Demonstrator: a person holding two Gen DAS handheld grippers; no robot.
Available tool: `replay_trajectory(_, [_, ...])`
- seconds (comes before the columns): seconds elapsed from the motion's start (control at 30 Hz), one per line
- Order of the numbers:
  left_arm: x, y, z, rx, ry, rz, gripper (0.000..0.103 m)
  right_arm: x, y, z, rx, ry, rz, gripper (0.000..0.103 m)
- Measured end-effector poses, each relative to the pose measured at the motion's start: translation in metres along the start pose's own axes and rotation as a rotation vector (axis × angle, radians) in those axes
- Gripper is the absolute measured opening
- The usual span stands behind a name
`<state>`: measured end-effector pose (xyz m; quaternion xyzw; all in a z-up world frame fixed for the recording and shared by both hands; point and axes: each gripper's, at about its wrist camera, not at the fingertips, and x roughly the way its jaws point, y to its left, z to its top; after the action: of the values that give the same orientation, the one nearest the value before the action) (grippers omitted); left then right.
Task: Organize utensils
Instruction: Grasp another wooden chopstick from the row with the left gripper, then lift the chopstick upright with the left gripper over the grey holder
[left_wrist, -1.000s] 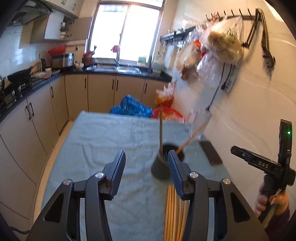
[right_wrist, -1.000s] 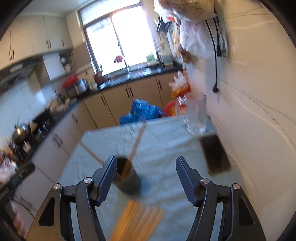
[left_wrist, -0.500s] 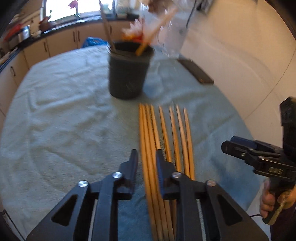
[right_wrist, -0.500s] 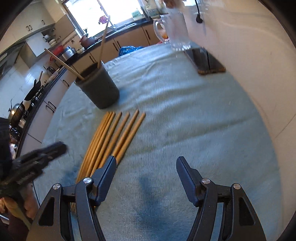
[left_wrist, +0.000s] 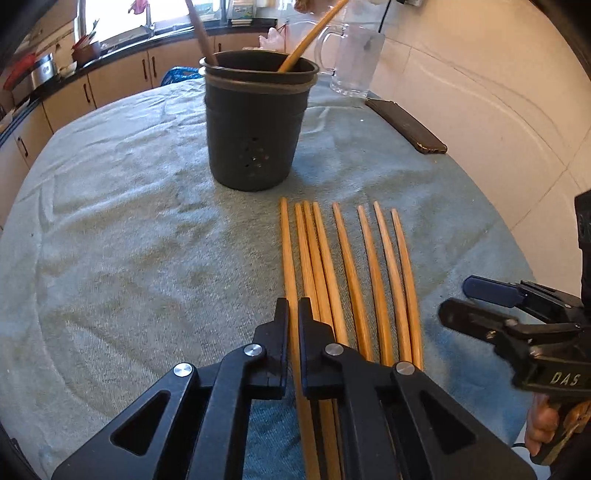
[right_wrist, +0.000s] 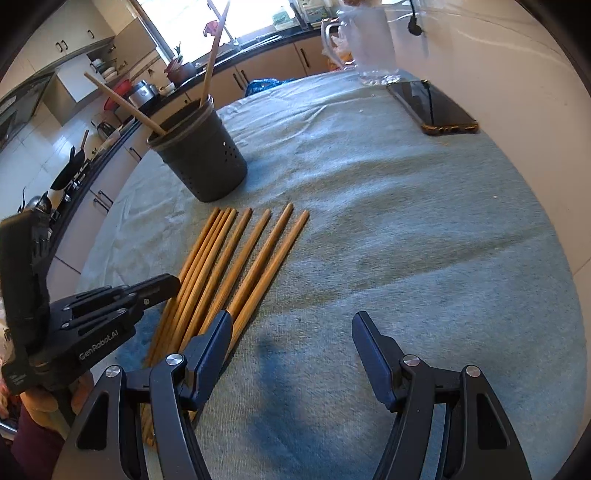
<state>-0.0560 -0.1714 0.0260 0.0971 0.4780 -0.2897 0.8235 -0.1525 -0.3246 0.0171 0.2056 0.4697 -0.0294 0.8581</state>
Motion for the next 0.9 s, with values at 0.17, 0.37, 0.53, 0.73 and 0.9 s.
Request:
replay_trajectory(0.17, [0.012, -0.005, 0.012, 0.013, 0.019, 0.071, 0.008, 0.008, 0.010, 0.003, -0.027, -0.009, -0.043, 0.066])
replay_trajectory(0.37, [0.010, 0.017, 0.012, -0.068, 0.032, 0.112, 0.008, 0.016, 0.018, 0.011, -0.058, 0.001, -0.102, 0.056])
replay_trajectory(0.53, [-0.002, 0.049, 0.002, -0.196, 0.044, 0.091, 0.008, 0.026, 0.028, 0.019, -0.106, 0.005, -0.195, 0.046])
replay_trajectory(0.73, [-0.008, 0.061, -0.006, -0.272, 0.066, 0.049, 0.008, 0.031, 0.034, 0.024, -0.156, 0.041, -0.241, 0.019])
replay_trajectory(0.9, [-0.011, 0.069, -0.009, -0.322, 0.128, 0.007, 0.008, 0.021, 0.021, 0.019, -0.223, 0.134, -0.225, 0.018])
